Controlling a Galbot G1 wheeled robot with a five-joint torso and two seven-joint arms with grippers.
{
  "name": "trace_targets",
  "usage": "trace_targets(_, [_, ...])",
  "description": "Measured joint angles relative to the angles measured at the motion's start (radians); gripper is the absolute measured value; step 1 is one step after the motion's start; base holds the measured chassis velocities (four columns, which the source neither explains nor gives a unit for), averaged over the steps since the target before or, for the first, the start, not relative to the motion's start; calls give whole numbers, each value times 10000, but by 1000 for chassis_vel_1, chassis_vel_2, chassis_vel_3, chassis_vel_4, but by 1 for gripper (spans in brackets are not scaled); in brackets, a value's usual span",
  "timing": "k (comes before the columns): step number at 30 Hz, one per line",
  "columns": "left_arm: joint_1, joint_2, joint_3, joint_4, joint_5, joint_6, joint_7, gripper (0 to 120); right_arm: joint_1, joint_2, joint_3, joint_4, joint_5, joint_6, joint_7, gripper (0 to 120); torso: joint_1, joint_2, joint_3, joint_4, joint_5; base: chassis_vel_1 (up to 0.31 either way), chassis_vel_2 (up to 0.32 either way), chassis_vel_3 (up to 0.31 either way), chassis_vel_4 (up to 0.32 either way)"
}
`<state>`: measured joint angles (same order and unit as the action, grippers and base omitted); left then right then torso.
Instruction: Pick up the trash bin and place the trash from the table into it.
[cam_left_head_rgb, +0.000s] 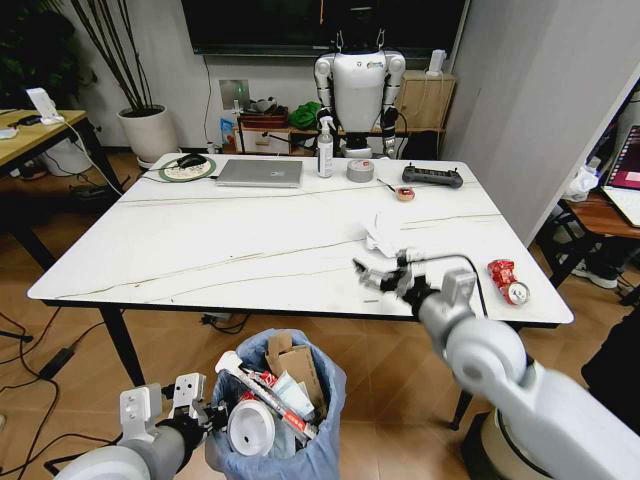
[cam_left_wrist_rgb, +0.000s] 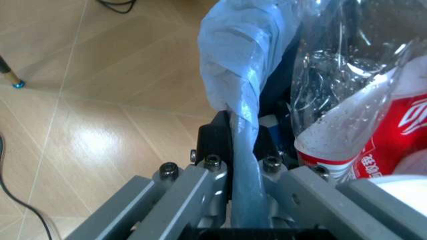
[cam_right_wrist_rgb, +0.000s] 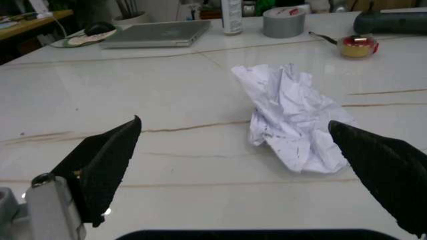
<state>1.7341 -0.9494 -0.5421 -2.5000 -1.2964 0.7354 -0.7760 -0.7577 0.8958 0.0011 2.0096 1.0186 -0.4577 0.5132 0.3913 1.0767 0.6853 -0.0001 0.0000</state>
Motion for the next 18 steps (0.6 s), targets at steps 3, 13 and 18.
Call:
trace_targets(3, [-3,10,-8,0,-8,0,22,0,547,211,-145,-455,155,-132,159,100,0,0,-1,2,-1,0,0,0,0])
trace_targets(13, [-8,73,9,-1,-48,0,51,0,2610,1422,-1001,-2784,708,-1073,712,100,0,0,-1,3,-3,0,0,0,0])
trace_targets(18, [9,69,13,0,-65,0,55,0,2836,1909,-1261,-3401,713,-1241,937,100,-1,0,-1,1,-3,0,0,0,0])
